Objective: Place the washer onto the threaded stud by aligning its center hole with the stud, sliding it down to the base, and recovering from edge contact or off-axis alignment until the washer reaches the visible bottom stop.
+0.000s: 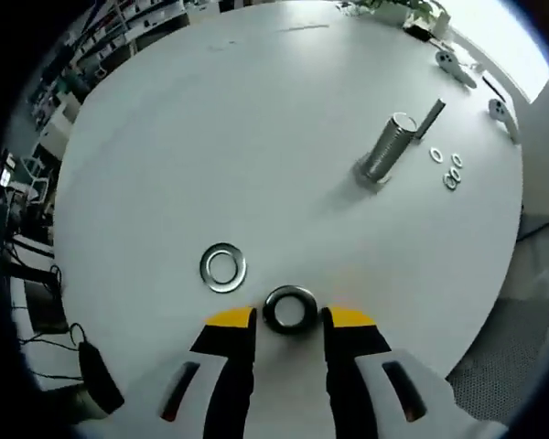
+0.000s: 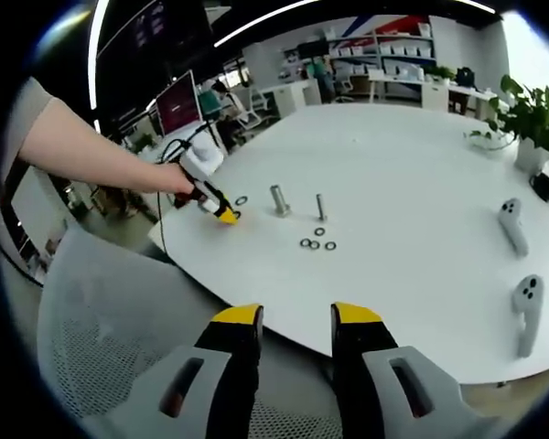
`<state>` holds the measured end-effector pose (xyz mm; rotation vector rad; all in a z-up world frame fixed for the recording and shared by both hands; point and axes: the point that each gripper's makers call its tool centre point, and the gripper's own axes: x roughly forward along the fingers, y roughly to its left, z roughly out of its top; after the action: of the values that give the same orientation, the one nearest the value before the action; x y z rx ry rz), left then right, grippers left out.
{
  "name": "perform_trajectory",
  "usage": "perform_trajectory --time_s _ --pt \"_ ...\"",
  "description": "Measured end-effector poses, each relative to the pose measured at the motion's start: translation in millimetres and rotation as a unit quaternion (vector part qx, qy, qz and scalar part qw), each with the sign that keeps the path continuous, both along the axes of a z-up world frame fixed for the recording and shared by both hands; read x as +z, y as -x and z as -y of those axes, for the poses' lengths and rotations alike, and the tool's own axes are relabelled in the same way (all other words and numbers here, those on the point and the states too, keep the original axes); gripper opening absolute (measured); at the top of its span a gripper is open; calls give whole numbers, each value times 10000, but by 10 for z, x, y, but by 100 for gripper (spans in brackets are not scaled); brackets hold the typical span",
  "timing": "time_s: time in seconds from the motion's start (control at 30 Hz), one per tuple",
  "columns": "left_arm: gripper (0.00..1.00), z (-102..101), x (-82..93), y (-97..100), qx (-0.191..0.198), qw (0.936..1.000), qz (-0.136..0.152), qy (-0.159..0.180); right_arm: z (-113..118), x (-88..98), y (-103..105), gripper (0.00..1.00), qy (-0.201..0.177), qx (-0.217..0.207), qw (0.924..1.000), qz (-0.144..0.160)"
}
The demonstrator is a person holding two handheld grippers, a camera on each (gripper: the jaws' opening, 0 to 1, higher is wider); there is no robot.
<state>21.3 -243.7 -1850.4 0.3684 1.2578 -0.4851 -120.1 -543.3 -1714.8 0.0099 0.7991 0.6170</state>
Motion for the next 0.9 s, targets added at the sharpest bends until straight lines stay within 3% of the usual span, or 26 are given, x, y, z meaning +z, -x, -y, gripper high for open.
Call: perform_trajectory --time_s 0.2,0.43,0.7,0.9 --pt "22 76 0 44 -279 9995 -103 -79 3 0 -6 32 5 -9 10000 5" --pt "21 90 -15 82 -739 9928 -702 -623 7 1 -6 32 2 -20 10000 12" --pt "22 96 -26 88 -912 9900 -809 -704 1 3 -5 32 -4 -2 10000 26" --pt "21 129 -23 107 -1017 9885 -715 -856 -1 9 -11 31 -5 4 10000 41"
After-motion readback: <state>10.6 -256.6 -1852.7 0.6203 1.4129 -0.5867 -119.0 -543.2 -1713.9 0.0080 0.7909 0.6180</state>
